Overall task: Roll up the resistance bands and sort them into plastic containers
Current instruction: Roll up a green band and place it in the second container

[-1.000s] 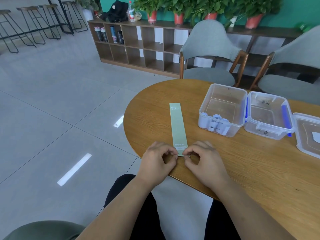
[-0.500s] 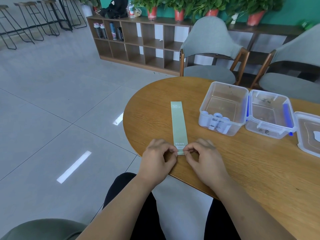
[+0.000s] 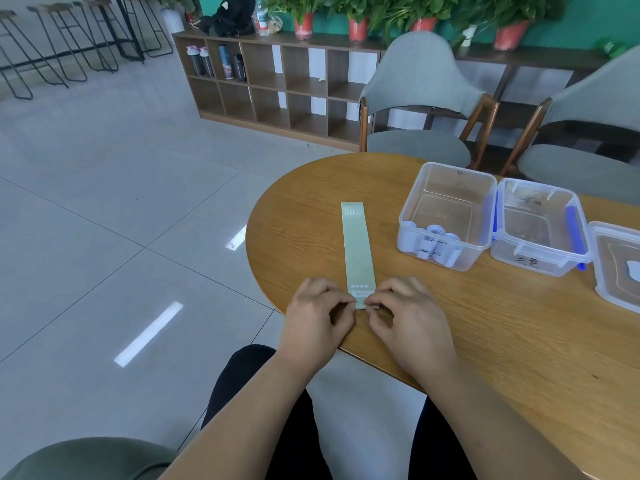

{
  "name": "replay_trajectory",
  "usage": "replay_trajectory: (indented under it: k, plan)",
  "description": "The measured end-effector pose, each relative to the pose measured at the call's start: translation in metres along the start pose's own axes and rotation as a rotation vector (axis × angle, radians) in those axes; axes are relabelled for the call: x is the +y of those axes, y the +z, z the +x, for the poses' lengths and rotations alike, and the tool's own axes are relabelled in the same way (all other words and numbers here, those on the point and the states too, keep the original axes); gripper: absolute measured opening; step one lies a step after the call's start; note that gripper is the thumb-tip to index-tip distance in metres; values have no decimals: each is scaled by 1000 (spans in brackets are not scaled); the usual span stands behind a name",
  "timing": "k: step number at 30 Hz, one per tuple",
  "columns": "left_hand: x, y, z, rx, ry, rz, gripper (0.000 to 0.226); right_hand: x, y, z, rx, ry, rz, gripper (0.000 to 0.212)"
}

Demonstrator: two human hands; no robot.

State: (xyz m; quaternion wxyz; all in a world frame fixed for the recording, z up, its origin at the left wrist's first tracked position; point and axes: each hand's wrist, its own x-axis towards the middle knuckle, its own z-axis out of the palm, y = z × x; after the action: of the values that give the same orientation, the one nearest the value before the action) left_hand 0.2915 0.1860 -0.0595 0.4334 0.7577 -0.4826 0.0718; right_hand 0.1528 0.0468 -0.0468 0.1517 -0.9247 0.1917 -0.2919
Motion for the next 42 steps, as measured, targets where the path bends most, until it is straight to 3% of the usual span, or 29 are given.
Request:
replay_trajectory:
  k: [17, 31, 42]
  plan:
    - [5, 5, 3, -48, 34, 161, 12, 1, 5, 0, -26, -12, -105, 12]
    - [4, -10, 13, -212, -22, -34, 3, 0, -2, 0, -38, 59, 11, 12]
    - [4, -6, 13, -131, -30, -30, 5, 1, -3, 1, 4, 82, 39, 5]
